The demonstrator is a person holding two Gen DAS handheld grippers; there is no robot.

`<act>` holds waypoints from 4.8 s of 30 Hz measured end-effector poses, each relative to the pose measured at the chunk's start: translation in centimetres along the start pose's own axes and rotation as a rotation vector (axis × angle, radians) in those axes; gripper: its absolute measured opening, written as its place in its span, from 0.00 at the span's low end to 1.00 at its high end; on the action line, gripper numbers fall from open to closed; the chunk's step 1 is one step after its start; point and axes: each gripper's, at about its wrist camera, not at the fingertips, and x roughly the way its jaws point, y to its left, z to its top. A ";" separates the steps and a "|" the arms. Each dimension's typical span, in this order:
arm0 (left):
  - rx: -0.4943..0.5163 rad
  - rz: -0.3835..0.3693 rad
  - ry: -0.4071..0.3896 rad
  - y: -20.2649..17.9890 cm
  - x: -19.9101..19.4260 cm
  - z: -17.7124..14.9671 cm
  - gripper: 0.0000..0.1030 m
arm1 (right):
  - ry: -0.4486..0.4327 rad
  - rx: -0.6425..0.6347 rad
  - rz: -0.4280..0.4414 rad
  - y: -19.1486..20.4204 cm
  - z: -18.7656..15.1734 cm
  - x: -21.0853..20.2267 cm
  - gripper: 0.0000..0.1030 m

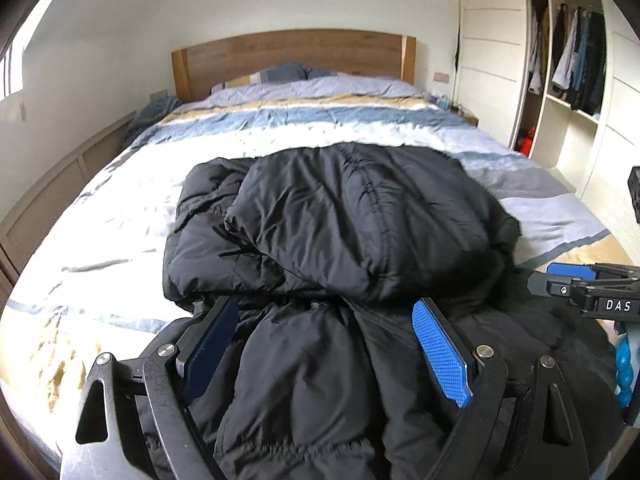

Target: Fold large clothes

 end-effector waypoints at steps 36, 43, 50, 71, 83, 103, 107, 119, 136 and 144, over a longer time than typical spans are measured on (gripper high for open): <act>-0.102 0.178 -0.106 7.9 -12.1 -7.3 0.99 | 0.011 0.211 -0.174 -10.2 -13.0 -11.4 0.75; -0.161 0.215 -0.062 10.7 -11.4 -9.1 0.99 | 0.066 0.212 -0.176 -10.6 -14.1 -9.7 0.75; -0.225 0.234 0.004 13.6 -9.8 -11.1 0.99 | 0.089 0.227 -0.184 -11.8 -15.0 -8.9 0.75; -0.848 -0.271 0.233 25.0 -4.1 -21.9 0.99 | 0.149 0.500 0.186 -16.7 -19.2 -5.0 0.76; -0.864 -0.494 0.239 21.5 -4.2 -21.2 0.84 | 0.122 0.500 0.445 -15.0 -19.8 -4.9 0.75; -0.720 -0.519 0.254 16.9 -6.9 -11.6 0.14 | -0.041 0.382 0.583 -12.1 -13.9 -8.2 0.18; -0.706 -0.578 0.174 17.5 -8.0 -6.2 0.14 | -0.119 0.362 0.612 -11.6 -9.6 -9.6 0.18; -0.905 -0.751 -0.083 24.7 -2.7 8.1 0.16 | -0.414 0.592 0.851 -18.0 5.5 -8.3 0.18; -1.006 -0.442 0.101 30.0 25.6 19.5 0.25 | -0.239 0.708 0.353 -21.3 26.3 15.0 0.19; -1.028 -0.424 0.233 30.0 36.4 17.0 0.30 | -0.117 0.749 0.279 -22.2 27.6 24.3 0.19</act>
